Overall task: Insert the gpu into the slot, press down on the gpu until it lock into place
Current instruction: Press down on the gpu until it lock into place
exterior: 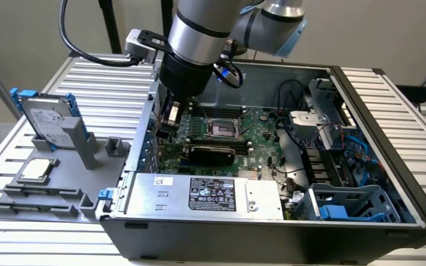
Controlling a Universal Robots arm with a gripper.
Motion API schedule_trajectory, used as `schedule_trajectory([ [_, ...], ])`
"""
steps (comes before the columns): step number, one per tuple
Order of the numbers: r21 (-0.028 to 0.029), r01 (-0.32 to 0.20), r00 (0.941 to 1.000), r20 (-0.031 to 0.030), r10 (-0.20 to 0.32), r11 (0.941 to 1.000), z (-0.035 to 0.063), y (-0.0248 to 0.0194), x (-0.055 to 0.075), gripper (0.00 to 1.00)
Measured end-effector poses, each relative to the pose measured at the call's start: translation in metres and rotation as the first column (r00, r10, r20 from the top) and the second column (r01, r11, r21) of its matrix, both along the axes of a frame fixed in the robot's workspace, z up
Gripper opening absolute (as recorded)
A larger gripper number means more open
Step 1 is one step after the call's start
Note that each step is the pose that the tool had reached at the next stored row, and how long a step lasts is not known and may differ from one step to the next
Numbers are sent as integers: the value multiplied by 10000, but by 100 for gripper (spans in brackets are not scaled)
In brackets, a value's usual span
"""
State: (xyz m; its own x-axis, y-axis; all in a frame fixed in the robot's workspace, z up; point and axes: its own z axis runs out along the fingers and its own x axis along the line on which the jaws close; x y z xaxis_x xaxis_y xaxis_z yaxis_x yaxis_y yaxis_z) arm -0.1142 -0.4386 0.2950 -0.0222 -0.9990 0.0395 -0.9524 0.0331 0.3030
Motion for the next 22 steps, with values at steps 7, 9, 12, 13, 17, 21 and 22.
schedule_trajectory([
  [7,-10,35,10000,-8,-35,10000,-8,2,0,11],
  [9,-10,49,10000,-28,-49,10000,-9,3,-1,11],
  [12,-13,82,9999,-65,-83,10000,-9,7,0,11],
  [13,-15,97,9999,-77,-98,10000,-9,10,0,11],
  [17,-32,160,9998,-115,-160,9999,-8,18,0,11],
  [21,-70,200,9997,-142,-201,9998,4,23,4,11],
  [22,-84,204,9997,-142,-205,9998,6,23,13,11],
])
